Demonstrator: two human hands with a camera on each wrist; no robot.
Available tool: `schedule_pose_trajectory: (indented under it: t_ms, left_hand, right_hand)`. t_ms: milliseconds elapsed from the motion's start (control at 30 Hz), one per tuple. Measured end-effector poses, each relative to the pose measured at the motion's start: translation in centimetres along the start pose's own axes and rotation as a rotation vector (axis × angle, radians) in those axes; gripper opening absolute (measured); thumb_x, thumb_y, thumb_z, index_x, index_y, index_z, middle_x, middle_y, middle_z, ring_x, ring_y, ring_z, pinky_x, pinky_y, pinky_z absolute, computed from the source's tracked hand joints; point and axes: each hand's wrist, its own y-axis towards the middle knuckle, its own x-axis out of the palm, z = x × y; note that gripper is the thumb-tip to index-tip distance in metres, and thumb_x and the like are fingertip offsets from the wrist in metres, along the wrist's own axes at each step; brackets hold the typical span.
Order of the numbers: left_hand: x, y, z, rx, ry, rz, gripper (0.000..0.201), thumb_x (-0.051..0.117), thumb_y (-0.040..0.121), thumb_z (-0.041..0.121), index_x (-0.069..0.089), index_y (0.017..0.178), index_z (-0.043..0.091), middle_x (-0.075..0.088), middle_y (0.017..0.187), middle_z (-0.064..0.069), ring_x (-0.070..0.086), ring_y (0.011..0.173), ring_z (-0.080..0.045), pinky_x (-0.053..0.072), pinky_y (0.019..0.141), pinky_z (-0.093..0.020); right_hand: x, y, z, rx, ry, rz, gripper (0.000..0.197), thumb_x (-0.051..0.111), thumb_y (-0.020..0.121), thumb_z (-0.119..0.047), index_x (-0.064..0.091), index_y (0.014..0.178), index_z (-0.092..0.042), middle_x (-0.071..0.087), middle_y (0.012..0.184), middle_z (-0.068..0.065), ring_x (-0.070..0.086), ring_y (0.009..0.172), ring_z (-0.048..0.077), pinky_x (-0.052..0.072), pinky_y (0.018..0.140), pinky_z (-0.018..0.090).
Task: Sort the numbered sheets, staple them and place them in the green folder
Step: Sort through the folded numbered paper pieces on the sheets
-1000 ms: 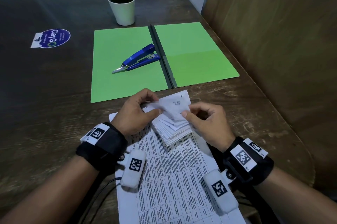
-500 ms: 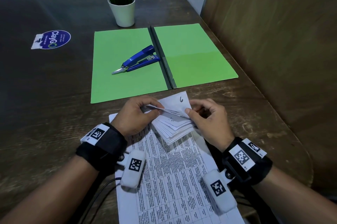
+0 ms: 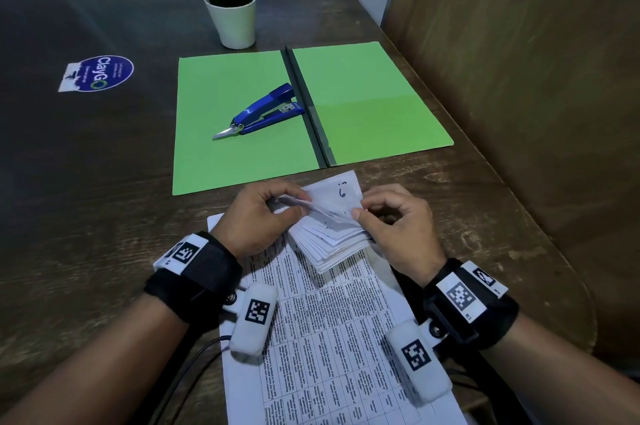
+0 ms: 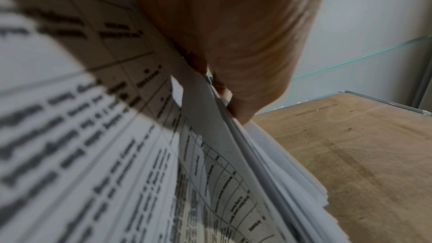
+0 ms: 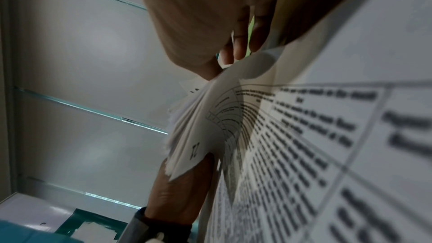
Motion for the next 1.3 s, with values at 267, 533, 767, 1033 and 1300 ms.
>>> schedule_pose_trajectory:
  t_ms: [267,533,767,1033,1300]
  left_hand:
    - [-0.1,0.0,0.0,0.001,0.011,0.018,0.025,0.08,0.084,0.011,0.074,0.094,0.032,0.077,0.096,0.008,0.071,0.096,-0.013,0.055,0.095,-0.037]
    - [0.0,0.0,0.1,0.008,0.007,0.017,0.026,0.079,0.084,0.01,0.074,0.104,0.027,0.076,0.105,0.008,0.07,0.1,-0.012,0.055,0.098,-0.037]
    - [-0.1,0.0,0.2,0.012,0.015,0.012,0.029,0.079,0.085,0.011,0.074,0.104,0.033,0.076,0.107,0.012,0.07,0.102,-0.009,0.054,0.096,-0.03]
    - [-0.1,0.1,0.3,0.004,0.052,-0.005,0.025,0.077,0.086,0.011,0.076,0.085,0.036,0.076,0.096,0.015,0.07,0.097,-0.006,0.054,0.092,-0.028]
    - [0.1,0.1,0.3,-0.002,0.037,0.01,0.011,0.071,0.072,0.029,0.074,0.082,0.033,0.075,0.099,0.008,0.07,0.097,-0.015,0.056,0.093,-0.04]
  right_hand:
    - [-0.2,-0.2,-0.3,-0.027,-0.048,-0.089,0.025,0.079,0.082,-0.008,0.071,0.073,-0.03,0.062,0.108,-0.009,0.057,0.082,0.006,0.05,0.062,0.013]
    - [-0.4,-0.3,-1.0,-0.068,-0.161,-0.146,0.02,0.073,0.087,-0.008,0.072,0.083,-0.028,0.061,0.111,-0.013,0.053,0.113,0.009,0.042,0.077,0.001]
    - [-0.4,-0.2,-0.6,-0.072,-0.158,-0.107,0.02,0.075,0.085,-0.008,0.073,0.08,-0.027,0.063,0.111,-0.012,0.055,0.112,0.012,0.043,0.077,0.005]
    - [0.0,0.0,0.2,0.006,0.0,-0.034,0.012,0.08,0.081,-0.025,0.074,0.073,-0.02,0.067,0.104,-0.012,0.063,0.1,0.018,0.052,0.072,0.028]
    - [-0.1,0.2,0.8,0.015,0.055,-0.02,0.024,0.069,0.092,-0.025,0.076,0.069,-0.018,0.069,0.102,-0.004,0.064,0.098,0.015,0.047,0.085,0.032]
